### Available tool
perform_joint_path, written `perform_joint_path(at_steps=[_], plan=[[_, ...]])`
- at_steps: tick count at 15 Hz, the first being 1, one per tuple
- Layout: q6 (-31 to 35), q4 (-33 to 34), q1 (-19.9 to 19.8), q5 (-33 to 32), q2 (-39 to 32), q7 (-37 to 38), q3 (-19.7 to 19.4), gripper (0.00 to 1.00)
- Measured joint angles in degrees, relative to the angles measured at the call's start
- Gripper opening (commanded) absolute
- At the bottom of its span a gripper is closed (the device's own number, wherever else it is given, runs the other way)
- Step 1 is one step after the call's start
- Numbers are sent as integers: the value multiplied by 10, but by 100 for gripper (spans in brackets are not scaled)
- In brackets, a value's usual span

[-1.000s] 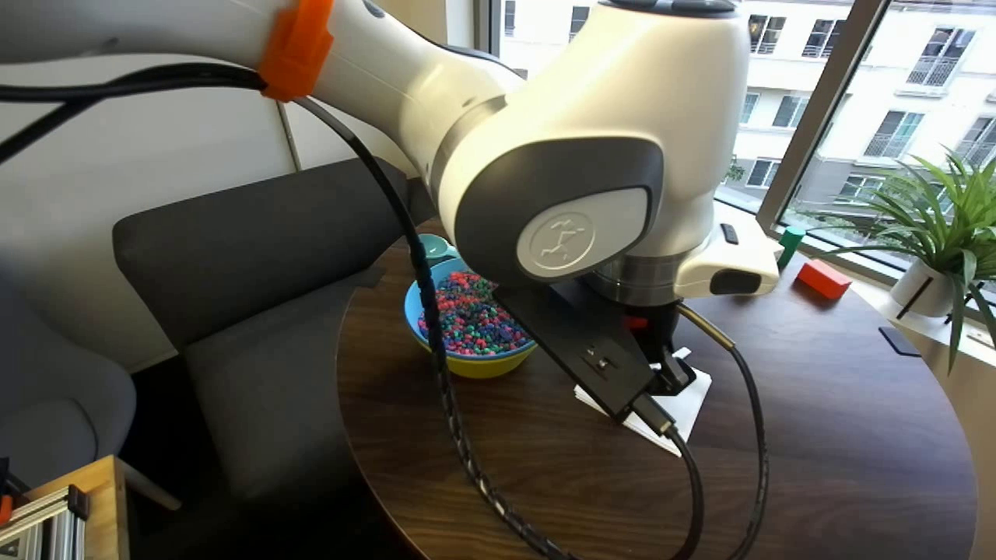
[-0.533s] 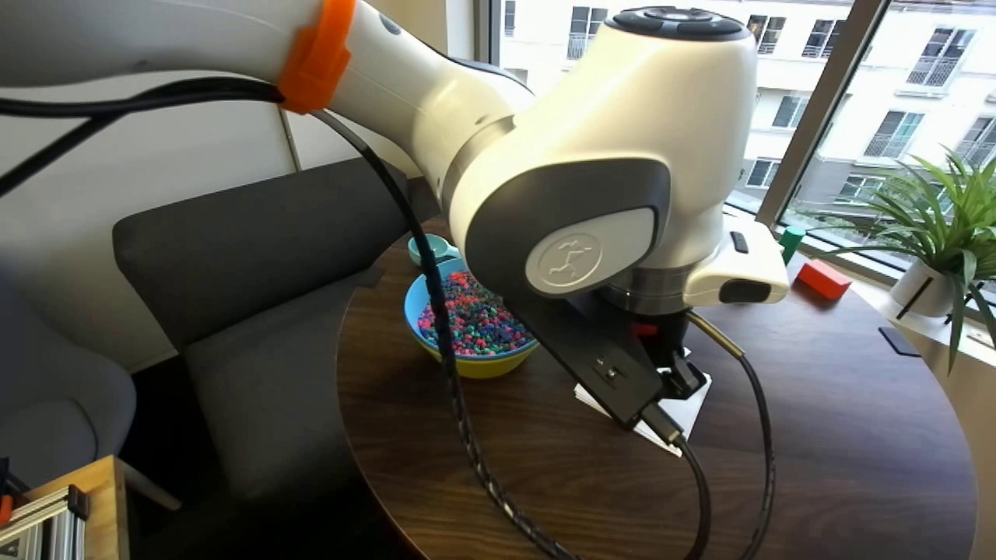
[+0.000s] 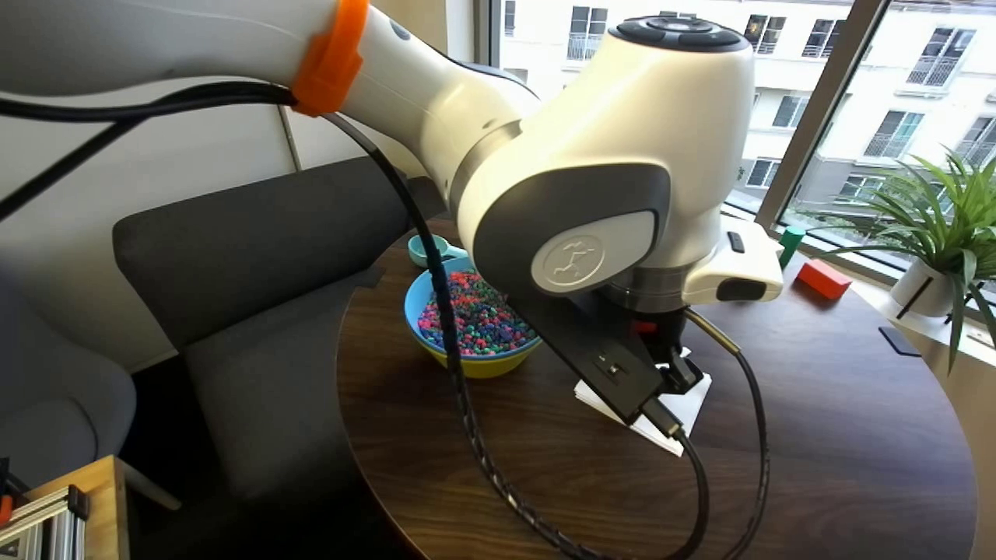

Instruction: Move some objects from the blue bowl to the white spoon

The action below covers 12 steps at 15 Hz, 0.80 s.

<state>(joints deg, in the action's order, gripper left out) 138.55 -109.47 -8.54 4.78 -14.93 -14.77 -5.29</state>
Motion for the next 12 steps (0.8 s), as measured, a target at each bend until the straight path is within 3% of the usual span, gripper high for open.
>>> perform_joint_path(at_steps=[4,9,10,12], plan=[[0,0,-1,0,-2,-1,2,55],[1,1,-2,0,-2,-2,2,92],[2,3,-2,0,-2,-2,2,99],[3,10,-2,0,-1,-2,3,100]])
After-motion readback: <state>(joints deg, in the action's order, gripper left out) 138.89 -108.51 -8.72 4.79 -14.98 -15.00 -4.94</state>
